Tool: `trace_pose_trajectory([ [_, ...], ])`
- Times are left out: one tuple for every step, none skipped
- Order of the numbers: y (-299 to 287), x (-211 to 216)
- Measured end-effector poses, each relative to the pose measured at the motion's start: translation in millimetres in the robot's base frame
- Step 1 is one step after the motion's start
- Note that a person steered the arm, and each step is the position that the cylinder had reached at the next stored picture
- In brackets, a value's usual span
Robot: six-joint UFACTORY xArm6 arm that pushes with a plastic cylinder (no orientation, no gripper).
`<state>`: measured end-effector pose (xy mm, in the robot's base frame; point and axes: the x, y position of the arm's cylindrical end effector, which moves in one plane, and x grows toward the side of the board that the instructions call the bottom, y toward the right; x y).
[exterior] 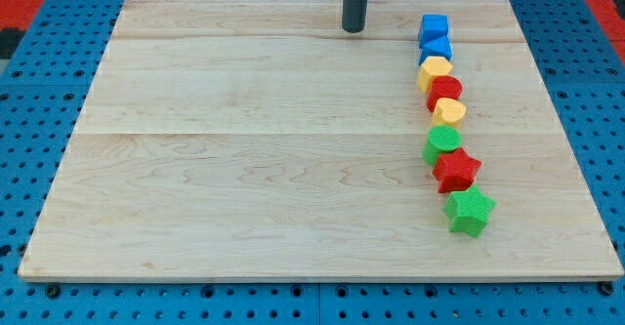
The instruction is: Move the red circle to the center of the board
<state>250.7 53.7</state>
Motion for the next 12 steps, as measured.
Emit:
trace_pose_trajectory([
  [1, 0],
  [1, 0],
  [1, 0],
  [10, -6],
  [28, -37],
  [91, -53],
  [133, -37],
  [183, 41],
  [184, 106],
  [147, 122],
  [79, 155],
  [42, 161],
])
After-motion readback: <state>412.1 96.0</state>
